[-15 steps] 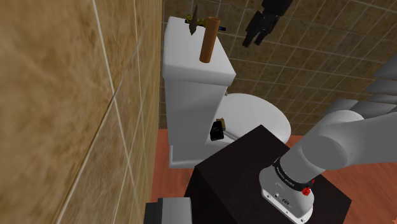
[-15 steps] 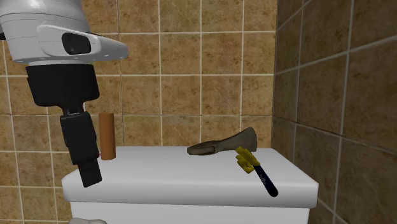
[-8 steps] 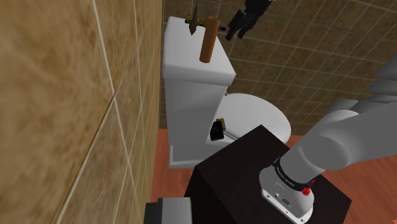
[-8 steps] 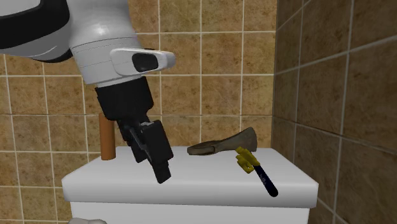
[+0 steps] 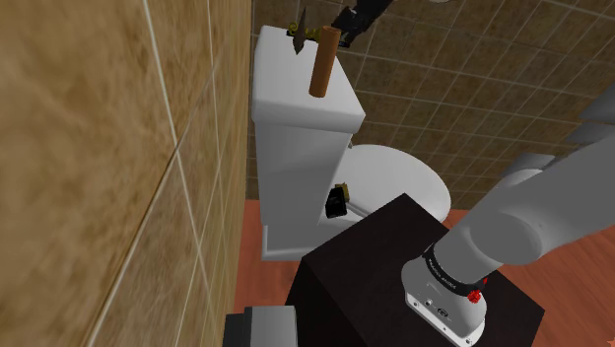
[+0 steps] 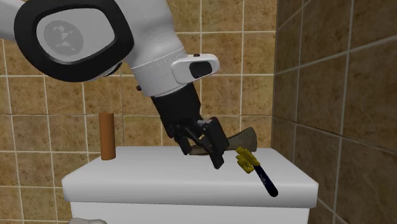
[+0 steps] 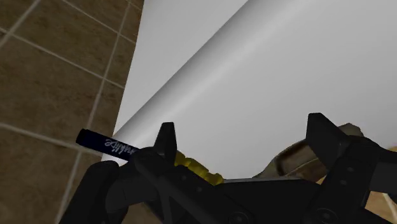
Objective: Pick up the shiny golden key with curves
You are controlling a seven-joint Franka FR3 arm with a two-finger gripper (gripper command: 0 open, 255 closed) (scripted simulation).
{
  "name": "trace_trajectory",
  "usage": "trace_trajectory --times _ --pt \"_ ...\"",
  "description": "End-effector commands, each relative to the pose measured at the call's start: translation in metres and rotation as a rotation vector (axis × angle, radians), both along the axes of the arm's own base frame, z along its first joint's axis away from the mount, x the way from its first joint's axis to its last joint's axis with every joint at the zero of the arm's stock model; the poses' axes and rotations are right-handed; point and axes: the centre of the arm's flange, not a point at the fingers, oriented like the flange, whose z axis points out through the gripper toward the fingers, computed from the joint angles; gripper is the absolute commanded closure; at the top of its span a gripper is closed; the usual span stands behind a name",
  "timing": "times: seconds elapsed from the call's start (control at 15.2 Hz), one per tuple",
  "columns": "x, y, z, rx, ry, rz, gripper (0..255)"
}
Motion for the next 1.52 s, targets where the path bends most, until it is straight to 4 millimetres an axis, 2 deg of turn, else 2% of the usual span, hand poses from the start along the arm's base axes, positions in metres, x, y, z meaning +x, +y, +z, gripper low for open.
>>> trace_trajectory --times 0.0,0.46,0.92,1.06,1.12,1.45 --pt "0.022 -0.002 0.002 0.001 -0.048 0.008 0" --pt "0.091 -0.010 0.010 0.009 -0.201 0.035 0" --pt "0.091 -0.010 -0.027 0.009 -0.201 0.035 0" --pt "0.091 -0.010 -0.030 0.009 -0.201 0.035 0" --pt "0.092 -0.010 -0.031 0.009 -0.201 0.035 255" --pt "0.093 -0.011 -0.032 0.009 -0.201 0.035 255"
